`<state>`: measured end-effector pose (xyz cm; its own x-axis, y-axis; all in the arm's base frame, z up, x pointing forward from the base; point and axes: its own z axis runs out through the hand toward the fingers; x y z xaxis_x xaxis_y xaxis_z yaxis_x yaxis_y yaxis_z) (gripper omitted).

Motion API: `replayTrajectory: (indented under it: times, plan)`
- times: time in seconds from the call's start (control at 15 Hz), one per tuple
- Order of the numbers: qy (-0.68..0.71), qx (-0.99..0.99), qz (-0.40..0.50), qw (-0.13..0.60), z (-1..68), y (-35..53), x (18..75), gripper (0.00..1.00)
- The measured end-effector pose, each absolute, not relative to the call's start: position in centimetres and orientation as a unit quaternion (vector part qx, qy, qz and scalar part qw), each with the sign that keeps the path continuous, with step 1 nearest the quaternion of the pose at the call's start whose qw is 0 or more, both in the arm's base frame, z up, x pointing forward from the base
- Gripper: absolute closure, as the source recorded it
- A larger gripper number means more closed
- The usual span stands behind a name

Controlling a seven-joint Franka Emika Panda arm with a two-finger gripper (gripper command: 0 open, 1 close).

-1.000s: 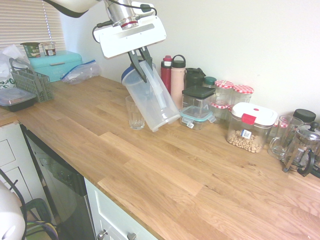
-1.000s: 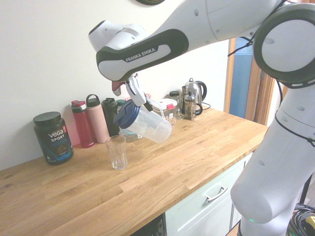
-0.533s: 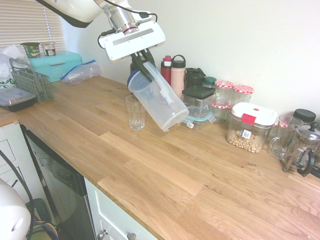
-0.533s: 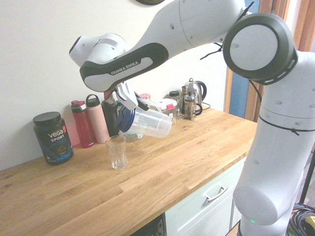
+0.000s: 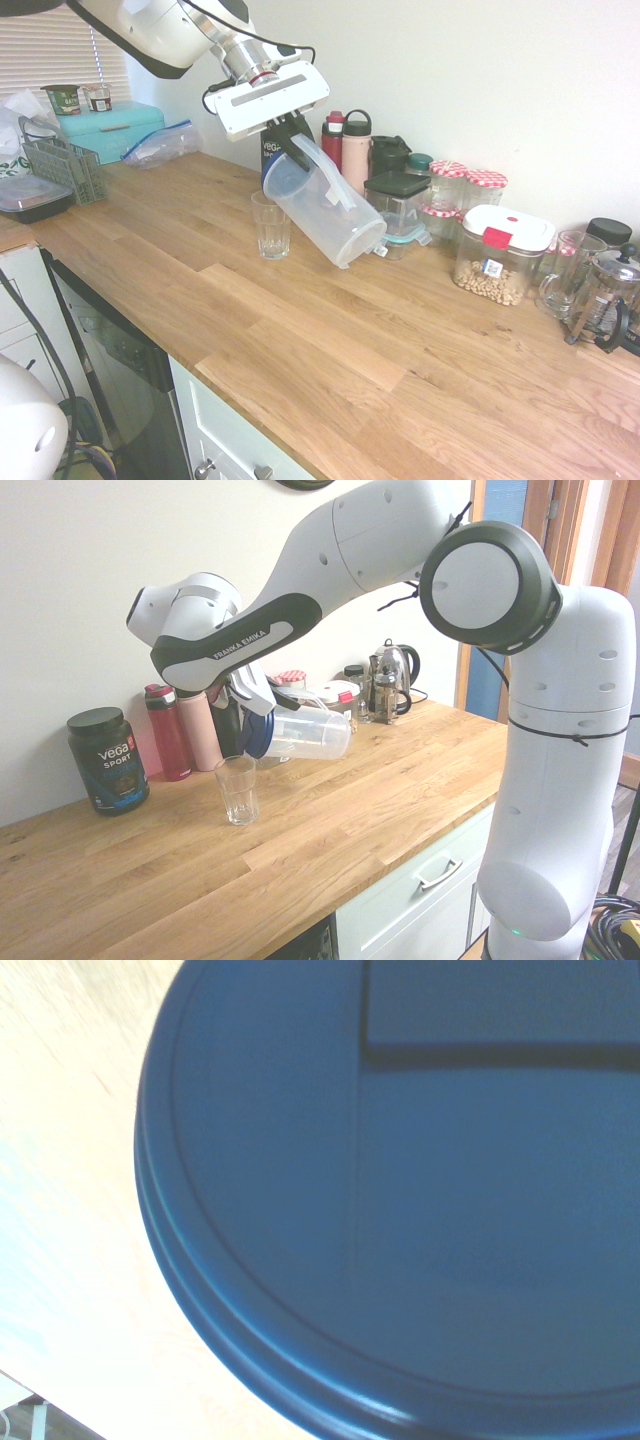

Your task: Pour me some water

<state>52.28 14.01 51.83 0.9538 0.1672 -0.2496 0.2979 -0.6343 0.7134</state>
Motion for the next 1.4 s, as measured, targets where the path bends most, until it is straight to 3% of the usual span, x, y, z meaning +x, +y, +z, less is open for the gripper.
replayTrajectory:
  times: [0.13, 0.4, 0.73, 1.4]
  plan:
    - [0.121, 0.91, -0.07, 0.391, 53.0, 13.7, 52.4, 1.0]
    - [0.08, 0.956, -0.036, 0.282, 59.5, 11.1, 49.6, 1.0]
    - [-0.021, 0.991, -0.024, 0.133, 66.7, 0.9, 43.9, 1.0]
    - [-0.29, 0.957, -0.009, -0.015, 58.9, -16.4, 41.3, 1.0]
